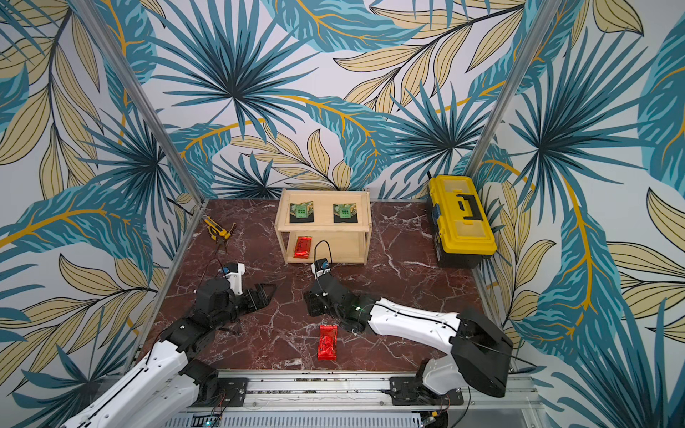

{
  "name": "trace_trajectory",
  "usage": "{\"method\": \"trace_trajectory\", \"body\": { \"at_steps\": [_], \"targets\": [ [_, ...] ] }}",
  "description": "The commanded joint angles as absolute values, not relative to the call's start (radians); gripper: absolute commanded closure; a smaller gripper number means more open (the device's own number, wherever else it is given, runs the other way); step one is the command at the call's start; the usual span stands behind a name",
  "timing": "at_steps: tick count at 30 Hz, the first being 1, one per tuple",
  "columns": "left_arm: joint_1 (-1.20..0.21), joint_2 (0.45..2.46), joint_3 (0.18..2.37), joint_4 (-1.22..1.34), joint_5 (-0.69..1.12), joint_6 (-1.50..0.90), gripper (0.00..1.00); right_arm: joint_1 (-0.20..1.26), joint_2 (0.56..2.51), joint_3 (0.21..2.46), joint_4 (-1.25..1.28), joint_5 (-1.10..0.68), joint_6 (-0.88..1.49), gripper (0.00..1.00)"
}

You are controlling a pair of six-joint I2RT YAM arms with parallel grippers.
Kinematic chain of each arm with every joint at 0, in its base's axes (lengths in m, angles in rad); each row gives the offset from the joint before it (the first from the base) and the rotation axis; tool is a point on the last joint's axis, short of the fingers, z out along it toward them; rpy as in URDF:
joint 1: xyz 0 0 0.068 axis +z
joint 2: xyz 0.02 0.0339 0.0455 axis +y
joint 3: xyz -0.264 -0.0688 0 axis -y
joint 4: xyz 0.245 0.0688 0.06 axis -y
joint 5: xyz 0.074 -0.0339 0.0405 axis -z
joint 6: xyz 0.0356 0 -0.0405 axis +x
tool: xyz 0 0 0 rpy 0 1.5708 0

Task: Place the tea bags on the shelf by color
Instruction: Pick up the tea bag from the center of the board.

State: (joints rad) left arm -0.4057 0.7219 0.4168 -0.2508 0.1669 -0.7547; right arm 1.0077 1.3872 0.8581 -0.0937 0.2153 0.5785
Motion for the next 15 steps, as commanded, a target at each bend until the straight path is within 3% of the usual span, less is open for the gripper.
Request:
{"method": "trace_trajectory", "body": {
  "at_steps": [1,10,15],
  "targets": [
    [-0.423,0.725,0.424,-0.322,0.153,-0.727,0.13,1.030,1.307,0.827,-0.336,0.254,0.502,0.51],
    [-0.508,0.796,0.477,-0.358,0.270,-0.701,0.14,1.126,1.163,0.793,-0.684,0.232,0.495,0.50],
    [-0.509,0.812,0.477,-0.344,0.439,-0.771,0.13,1.241,1.086,0.716,-0.710,0.218,0.552,0.40]
  ]
}}
